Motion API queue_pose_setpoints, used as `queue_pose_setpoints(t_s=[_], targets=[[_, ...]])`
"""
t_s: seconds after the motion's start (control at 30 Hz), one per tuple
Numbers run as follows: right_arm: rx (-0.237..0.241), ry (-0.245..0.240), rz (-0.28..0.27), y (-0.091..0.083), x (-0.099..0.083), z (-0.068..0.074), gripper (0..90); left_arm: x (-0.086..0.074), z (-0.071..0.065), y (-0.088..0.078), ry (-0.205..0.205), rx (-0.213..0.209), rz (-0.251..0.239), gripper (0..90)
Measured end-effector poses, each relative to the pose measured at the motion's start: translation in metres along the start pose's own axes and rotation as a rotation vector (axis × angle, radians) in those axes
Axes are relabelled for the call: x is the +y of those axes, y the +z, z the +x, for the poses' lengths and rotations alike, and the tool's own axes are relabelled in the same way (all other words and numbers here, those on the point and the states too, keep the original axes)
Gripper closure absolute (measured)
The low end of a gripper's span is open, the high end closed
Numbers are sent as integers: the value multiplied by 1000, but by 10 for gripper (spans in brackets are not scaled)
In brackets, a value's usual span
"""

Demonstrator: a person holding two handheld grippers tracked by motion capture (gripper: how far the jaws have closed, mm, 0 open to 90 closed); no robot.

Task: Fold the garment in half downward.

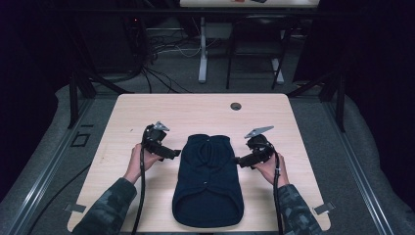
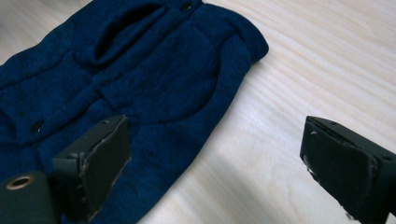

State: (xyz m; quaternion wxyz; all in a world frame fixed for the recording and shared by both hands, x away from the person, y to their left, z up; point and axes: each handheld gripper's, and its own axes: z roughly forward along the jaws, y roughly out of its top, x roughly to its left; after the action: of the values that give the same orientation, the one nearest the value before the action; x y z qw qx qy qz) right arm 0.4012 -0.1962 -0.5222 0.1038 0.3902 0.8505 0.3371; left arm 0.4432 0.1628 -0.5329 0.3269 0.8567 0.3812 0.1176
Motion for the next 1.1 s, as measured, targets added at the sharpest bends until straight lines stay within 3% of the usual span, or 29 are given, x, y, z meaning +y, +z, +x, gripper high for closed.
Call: queue_pose_setpoints(t_s=[0.47,0.6,0.8,1.1], targets=[[8,-18,30,27,29,-9,109,33,-3,24,29,-30,21,1],[-4,-42,51,35,37,-10,136,41,-4,32,40,-32,30,1],[-16,-41,55,49,49,-13,202,53,-6,45,40,-44,49,5],[-14,-27,92,66,65,-22,290,65,-6,67,58,-21,103,75]])
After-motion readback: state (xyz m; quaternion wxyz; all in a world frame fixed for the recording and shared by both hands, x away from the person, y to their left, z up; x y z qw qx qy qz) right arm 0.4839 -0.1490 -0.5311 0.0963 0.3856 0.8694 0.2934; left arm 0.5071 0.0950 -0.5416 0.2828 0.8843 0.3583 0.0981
